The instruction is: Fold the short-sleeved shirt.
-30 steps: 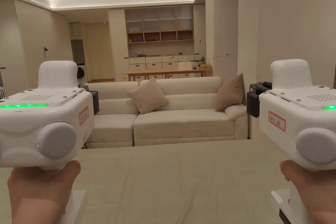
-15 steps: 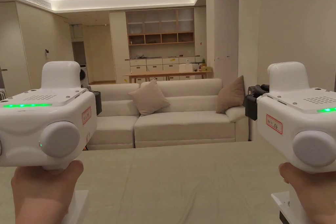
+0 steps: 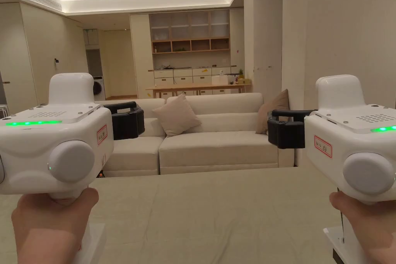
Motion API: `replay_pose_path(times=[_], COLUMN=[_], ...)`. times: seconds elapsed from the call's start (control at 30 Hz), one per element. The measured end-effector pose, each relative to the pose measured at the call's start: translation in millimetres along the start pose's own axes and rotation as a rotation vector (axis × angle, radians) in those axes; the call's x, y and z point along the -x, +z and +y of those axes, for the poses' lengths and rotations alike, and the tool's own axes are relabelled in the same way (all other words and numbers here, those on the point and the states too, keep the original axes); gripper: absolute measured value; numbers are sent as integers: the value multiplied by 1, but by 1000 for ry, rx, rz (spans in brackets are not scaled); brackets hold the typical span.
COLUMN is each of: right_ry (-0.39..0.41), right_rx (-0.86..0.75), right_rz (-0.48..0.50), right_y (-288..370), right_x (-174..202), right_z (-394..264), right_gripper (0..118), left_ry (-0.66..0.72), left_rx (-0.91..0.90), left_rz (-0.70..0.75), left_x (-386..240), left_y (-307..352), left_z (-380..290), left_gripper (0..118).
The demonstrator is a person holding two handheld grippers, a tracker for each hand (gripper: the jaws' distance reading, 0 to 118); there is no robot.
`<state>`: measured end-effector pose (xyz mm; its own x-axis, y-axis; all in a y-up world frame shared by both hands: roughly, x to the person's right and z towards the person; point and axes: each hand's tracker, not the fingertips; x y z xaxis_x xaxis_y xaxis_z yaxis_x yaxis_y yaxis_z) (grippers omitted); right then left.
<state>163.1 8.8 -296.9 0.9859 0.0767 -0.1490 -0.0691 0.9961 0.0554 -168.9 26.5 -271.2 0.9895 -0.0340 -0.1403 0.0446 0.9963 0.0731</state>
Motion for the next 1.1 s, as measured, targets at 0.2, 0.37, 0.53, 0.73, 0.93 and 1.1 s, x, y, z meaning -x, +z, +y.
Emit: replay_pose_path(times=[0.2, 0.37, 0.53, 0.73, 0.93, 1.1], right_ry=[17, 30, 34, 27, 15, 8], right_rx=[-113, -110, -107, -84, -80, -76], right_rz=[-22, -17, -16, -18, -27, -25], right_y=[9, 8, 7, 1, 0, -1], right_x=[0, 1, 3, 3, 2, 1], right_z=[-4, -2, -3, -3, -3, 1], right_gripper=[118, 118, 118, 118, 118, 118], left_ry=[-17, -23, -27, -34, -32, -35], left_rx=[12, 7, 6, 14, 15, 23], left_rz=[47, 57, 61, 64, 72, 78], left_x=[1, 3, 3, 4, 8, 10], left_y=[-3, -3, -3, -5, -5, -6], left_z=[-5, -5, -3, -3, -2, 0], left_gripper=[118, 118, 118, 118, 118, 118])
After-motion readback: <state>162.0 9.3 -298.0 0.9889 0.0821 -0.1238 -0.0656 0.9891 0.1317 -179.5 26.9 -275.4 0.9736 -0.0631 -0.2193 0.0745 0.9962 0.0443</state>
